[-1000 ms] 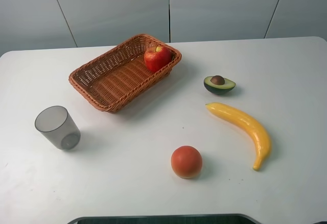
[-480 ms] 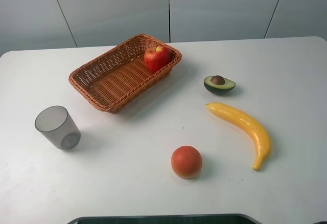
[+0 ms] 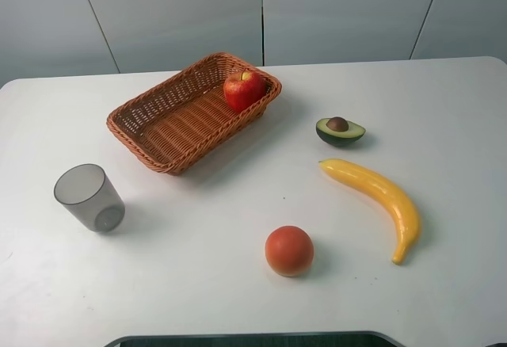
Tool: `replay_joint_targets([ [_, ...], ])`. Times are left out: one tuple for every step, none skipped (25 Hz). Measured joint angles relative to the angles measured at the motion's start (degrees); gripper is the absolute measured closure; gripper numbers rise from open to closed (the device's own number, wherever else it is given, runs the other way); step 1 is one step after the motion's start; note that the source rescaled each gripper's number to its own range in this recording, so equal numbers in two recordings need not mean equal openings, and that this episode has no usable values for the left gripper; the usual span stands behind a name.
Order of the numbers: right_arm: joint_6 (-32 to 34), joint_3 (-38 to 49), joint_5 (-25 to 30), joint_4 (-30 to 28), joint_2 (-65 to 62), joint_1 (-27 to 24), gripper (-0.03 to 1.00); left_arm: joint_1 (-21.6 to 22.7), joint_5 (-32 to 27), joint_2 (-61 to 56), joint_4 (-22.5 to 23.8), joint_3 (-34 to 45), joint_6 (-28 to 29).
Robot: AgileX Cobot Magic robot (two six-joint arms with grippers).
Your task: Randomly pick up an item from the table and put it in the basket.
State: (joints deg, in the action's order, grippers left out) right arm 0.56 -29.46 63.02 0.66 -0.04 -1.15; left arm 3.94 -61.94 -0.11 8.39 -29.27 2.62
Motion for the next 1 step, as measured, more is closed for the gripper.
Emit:
replay_joint_targets([
  [0.0,0.0,0.0,0.0,0.0,0.0,-0.03,0.0,0.0,0.0,0.0,0.0,0.0],
])
